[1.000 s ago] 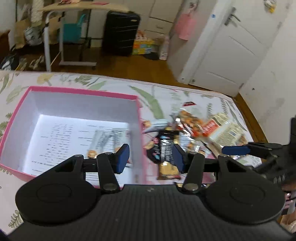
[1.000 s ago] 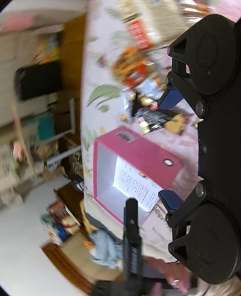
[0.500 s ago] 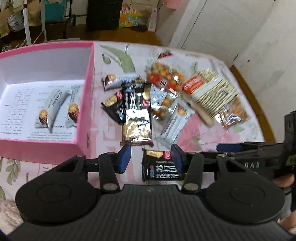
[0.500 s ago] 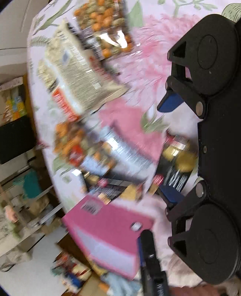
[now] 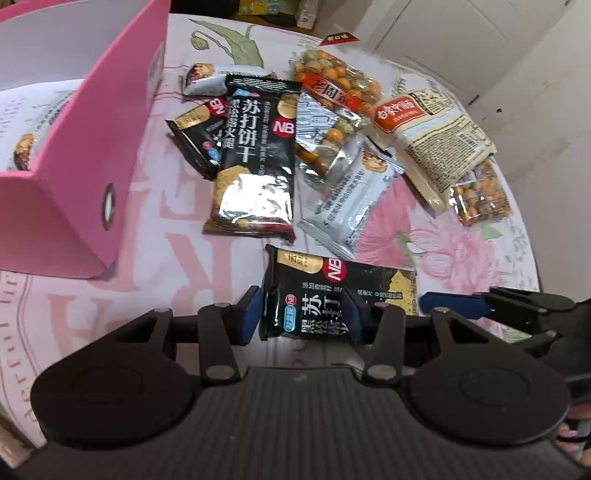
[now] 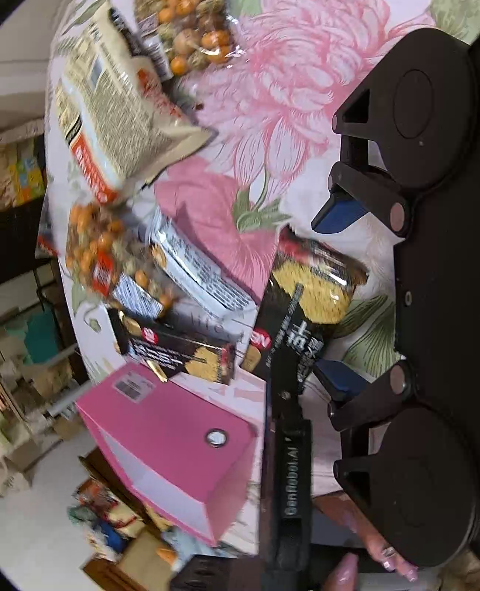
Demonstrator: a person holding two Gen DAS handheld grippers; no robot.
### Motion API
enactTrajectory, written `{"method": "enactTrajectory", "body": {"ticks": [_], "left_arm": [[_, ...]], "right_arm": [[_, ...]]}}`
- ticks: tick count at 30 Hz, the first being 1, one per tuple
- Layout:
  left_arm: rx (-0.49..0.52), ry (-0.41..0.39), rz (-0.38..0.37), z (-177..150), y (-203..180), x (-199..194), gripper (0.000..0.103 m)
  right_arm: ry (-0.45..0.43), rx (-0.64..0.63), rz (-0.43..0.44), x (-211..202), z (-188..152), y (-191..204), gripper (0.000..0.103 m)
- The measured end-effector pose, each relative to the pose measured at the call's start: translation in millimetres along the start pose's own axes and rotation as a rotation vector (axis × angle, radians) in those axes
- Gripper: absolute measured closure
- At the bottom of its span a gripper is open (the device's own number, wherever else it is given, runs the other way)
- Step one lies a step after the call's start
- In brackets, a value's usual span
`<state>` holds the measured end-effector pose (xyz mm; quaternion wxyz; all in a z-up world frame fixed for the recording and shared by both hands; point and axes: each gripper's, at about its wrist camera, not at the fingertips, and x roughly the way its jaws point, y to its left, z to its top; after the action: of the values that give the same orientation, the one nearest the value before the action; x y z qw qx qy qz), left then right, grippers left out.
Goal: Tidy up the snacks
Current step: 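Grasp the black NB cracker pack with the left tool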
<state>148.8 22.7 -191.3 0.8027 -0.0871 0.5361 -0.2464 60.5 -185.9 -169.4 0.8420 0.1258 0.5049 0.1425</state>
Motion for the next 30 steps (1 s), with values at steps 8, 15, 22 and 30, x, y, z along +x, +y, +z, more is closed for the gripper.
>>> {"method": "enactTrajectory", "body": {"ticks": [8,15,22,30], "left_arm": [[0.007,0.011,-0.014,0,-3,7,0.056],[0.03,0.016,-0.032,2,-8,9,0.053],[0.049,0.056,-0.063,-5,-21,-9,0.053],[0.077,0.029,-0.04,-5,-31,-45,0.051]], "right_arm": [[0.016,-0.056,-0.04,16,-1,7,0.018],[0.017,-0.114,-0.091,21,-3,17,0.015],[0.018,-0.151,-0.145,15,-1,29,0.014],[-0.013,-0.19,-0.138,-11,3,52,0.012]]}}
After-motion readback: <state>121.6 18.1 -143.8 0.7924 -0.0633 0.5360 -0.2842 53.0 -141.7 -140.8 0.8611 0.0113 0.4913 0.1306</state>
